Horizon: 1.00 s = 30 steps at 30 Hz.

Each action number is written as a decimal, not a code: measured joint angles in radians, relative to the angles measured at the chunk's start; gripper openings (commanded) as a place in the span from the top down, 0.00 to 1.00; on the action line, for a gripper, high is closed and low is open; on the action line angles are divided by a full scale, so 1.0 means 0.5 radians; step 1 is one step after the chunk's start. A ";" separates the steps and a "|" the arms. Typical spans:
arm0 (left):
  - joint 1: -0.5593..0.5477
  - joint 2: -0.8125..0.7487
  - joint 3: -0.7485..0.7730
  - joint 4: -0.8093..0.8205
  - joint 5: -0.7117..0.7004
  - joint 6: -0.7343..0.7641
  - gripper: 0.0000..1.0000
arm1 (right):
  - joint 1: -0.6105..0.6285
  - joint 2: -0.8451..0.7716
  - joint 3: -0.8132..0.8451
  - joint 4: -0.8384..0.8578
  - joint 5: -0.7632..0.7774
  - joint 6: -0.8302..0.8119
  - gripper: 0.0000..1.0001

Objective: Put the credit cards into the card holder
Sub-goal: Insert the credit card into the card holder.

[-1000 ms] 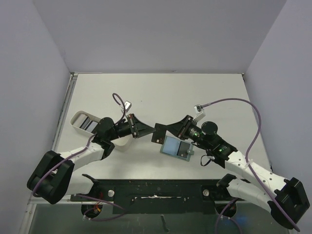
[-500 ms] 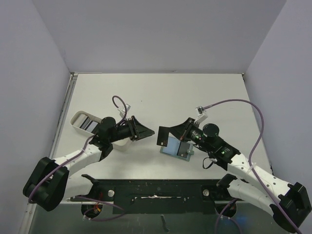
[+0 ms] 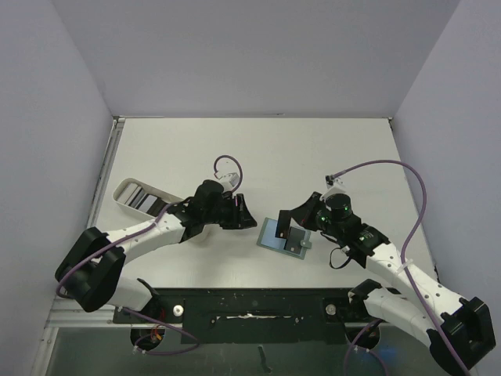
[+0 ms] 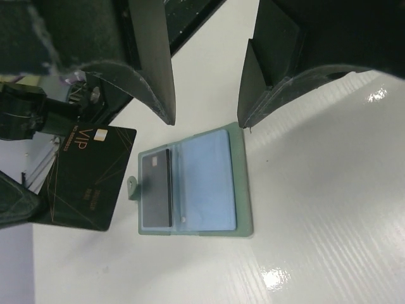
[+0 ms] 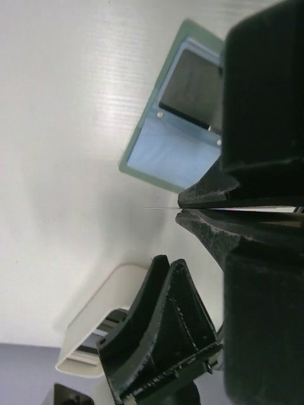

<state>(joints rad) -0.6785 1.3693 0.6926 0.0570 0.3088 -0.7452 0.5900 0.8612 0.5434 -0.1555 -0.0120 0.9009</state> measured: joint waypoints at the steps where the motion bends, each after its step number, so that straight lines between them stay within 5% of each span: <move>1: -0.032 0.050 0.047 -0.028 -0.027 0.036 0.62 | -0.046 0.029 0.002 -0.014 -0.023 -0.009 1.00; 10: -0.085 0.300 0.105 0.015 -0.103 0.136 0.72 | -0.241 0.298 0.002 -0.040 -0.183 -0.058 1.00; 30: -0.262 0.681 0.114 0.239 0.020 0.145 0.77 | -0.565 0.519 -0.183 0.172 -0.530 -0.218 1.00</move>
<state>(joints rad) -0.8093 1.7096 0.7498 0.1764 0.3187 -0.6727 0.3077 1.1206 0.4519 -0.0696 -0.2771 0.7918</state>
